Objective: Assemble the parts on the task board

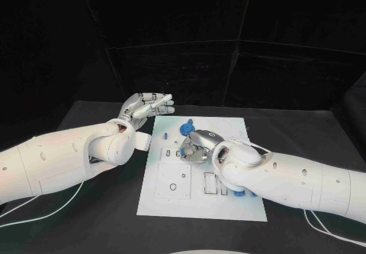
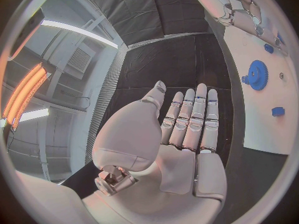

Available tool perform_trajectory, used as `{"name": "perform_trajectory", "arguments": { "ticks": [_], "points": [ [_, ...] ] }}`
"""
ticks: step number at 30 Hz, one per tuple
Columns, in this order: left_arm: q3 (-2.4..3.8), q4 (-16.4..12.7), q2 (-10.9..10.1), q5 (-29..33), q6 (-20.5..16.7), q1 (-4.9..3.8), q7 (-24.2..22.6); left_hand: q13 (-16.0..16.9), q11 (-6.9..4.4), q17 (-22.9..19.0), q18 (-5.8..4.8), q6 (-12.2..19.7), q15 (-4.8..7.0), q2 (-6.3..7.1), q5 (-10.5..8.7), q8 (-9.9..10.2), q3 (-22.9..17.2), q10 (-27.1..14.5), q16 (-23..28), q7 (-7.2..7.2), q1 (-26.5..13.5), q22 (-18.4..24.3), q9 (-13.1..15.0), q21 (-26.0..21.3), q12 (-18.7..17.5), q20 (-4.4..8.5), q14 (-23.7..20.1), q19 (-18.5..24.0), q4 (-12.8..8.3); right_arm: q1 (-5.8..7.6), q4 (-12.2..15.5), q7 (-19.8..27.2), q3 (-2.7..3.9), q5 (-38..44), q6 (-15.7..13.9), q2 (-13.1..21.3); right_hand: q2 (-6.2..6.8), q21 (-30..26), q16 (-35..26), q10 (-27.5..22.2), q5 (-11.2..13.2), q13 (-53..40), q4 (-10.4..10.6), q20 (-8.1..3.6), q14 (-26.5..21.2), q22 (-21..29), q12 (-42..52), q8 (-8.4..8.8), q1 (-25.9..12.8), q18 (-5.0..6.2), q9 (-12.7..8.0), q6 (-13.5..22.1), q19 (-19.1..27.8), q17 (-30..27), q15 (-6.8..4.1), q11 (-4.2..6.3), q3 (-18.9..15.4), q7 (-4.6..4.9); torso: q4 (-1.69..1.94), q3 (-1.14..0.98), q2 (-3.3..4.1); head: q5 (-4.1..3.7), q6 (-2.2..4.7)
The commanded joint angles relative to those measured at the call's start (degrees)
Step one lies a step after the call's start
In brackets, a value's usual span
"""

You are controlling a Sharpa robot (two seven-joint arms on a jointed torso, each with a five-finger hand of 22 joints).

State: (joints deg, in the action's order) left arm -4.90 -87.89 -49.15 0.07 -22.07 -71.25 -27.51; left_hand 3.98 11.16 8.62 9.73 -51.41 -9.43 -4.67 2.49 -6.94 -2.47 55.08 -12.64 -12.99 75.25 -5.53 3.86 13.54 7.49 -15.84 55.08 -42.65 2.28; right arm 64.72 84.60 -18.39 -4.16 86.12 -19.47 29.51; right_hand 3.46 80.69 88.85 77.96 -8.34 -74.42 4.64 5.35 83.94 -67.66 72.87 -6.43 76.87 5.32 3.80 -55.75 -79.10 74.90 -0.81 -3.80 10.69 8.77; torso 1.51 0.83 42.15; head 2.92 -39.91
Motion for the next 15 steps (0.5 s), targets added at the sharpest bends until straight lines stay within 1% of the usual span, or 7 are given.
{"name": "perform_trajectory", "arguments": {
  "ticks": [1, 8, 9, 10, 11, 13, 15],
  "points": [
    [0.05, -0.1, 0.0, 0.0, 0.7, -0.10, -0.4, -0.1, -0.11, 0.1, 0.84, -0.3, 0.28, -0.08, 0.38, 0.2, 0.1, 0.3, 0.0, -0.72, 0.5, 0.1, -0.1, -0.1, -0.4, -0.07, 0.1, -0.4, -0.3, -0.07, 0.2, -0.9, -0.11, 0.3, -0.7, 0.0, 0.17, -0.4, -0.3, -0.6, 0.1, 0.1, 0.4, 0.28, 5.4, 0.1, -0.3, 0.38, -1.0, -0.90, 0.1, 0.4, 0.2, 12.5, 0.39, -0.06, -0.8, 0.05, 0.02, 0.01, 0.00, -0.02, 0.03],
    [0.05, -0.1, 0.0, 0.0, 0.7, -0.10, -0.4, -0.1, -0.11, 0.1, 0.84, -0.3, 0.28, -0.08, 0.38, 0.2, 0.1, 0.3, 0.0, -0.72, 0.5, 0.1, -0.1, -0.1, -0.4, -0.07, 0.1, -0.4, -0.3, -0.07, 0.4, -1.6, -0.11, 0.3, -1.9, 0.0, 0.61, -0.4, -0.4, -0.7, 0.0, 0.3, 1.2, 0.36, 5.4, 0.2, -0.4, 0.39, -2.0, -0.86, 0.2, 0.6, 0.2, 12.4, 0.42, -0.07, -2.1, 0.00, 0.00, 0.00, -0.01, 0.00, 0.08],
    [0.05, -0.1, -0.1, 0.0, 0.8, -0.10, -0.4, -0.1, -0.11, 0.1, 0.84, -0.3, 0.28, -0.08, 0.38, 0.2, 0.1, 0.3, 0.0, -0.72, 0.5, 0.1, -0.1, -0.1, -0.4, -0.07, 0.1, -0.4, -0.3, -0.07, 0.4, -1.8, -0.11, 0.3, -2.5, 0.0, 0.77, -0.5, -0.4, -0.8, 0.9, 0.4, 1.6, 0.38, 5.4, 0.3, -0.6, 0.52, -2.4, -0.86, 0.1, 1.0, 0.3, 12.4, 0.45, -0.12, -2.6, 0.03, 0.01, 0.01, -0.02, 0.00, 0.09],
    [0.05, -0.1, -0.1, 0.0, 0.8, -0.10, -0.4, -0.1, -0.11, 0.1, 0.84, -0.3, 0.28, -0.08, 0.38, 0.2, 0.1, 0.3, 0.0, -0.72, 0.5, 0.1, -0.1, -0.1, -0.4, -0.07, 0.1, -0.4, -0.3, -0.07, 0.4, -1.9, -0.11, 0.2, -3.0, 0.1, 0.90, -0.5, -0.5, -1.1, 2.2, 0.6, 2.1, 0.45, 5.4, 0.3, -0.8, 0.82, -2.8, -0.86, 0.1, 1.7, 0.3, 12.3, 0.52, -0.26, -3.2, 0.16, 0.00, 0.01, -0.02, 0.01, 0.10],
    [0.05, -0.2, -0.1, 0.0, 0.8, -0.10, -0.4, -0.1, -0.11, 0.1, 0.84, -0.3, 0.28, -0.08, 0.38, 0.2, 0.1, 0.3, 0.0, -0.72, 0.5, 0.1, -0.1, -0.1, -0.4, -0.07, 0.1, -0.4, -0.3, -0.07, 0.5, -1.9, -0.11, 0.1, -3.7, 0.1, 1.24, -0.5, -0.5, -1.8, 3.1, 1.5, 2.6, 0.51, 5.4, 0.3, -1.8, 1.20, -3.4, -0.86, 0.0, 2.5, 0.3, 12.3, 0.64, -0.42, -4.0, 0.36, 0.00, 0.01, -0.02, 0.01, 0.10],
    [0.05, -0.2, -0.1, 0.0, 0.8, -0.10, -0.4, -0.1, -0.10, 0.1, 0.83, -0.3, 0.27, -0.10, 0.38, 0.3, 0.0, 0.3, 0.1, -0.72, 0.6, 0.1, -0.1, -0.1, -0.4, -0.07, 0.1, -0.4, -0.4, -0.08, 0.7, -1.9, -0.12, -0.1, -4.9, 0.2, 1.87, -0.6, -0.5, -3.1, 2.2, 2.7, 3.8, 0.73, 5.3, 0.4, -3.0, 1.59, -4.5, -0.85, 0.0, 4.0, 0.3, 12.2, 0.97, -0.77, -6.0, 0.73, -0.01, -0.01, -0.02, 0.00, 0.15],
    [0.05, -0.2, -0.1, 0.0, 0.8, -0.10, -0.4, -0.1, -0.10, 0.1, 0.83, -0.3, 0.27, -0.10, 0.38, 0.3, 0.0, 0.3, 0.1, -0.72, 0.6, 0.1, -0.1, -0.1, -0.4, -0.07, 0.1, -0.4, -0.4, -0.10, 1.1, -1.6, -0.12, -0.4, -6.5, 0.5, 2.37, -0.7, -0.7, -4.1, 2.3, 3.6, 5.1, 0.99, 5.3, 0.7, -3.9, 1.78, -5.4, -0.81, 0.0, 5.2, 0.4, 11.9, 1.22, -1.10, -8.3, 1.10, 0.00, -0.03, -0.02, 0.00, 0.18]
  ]
}}
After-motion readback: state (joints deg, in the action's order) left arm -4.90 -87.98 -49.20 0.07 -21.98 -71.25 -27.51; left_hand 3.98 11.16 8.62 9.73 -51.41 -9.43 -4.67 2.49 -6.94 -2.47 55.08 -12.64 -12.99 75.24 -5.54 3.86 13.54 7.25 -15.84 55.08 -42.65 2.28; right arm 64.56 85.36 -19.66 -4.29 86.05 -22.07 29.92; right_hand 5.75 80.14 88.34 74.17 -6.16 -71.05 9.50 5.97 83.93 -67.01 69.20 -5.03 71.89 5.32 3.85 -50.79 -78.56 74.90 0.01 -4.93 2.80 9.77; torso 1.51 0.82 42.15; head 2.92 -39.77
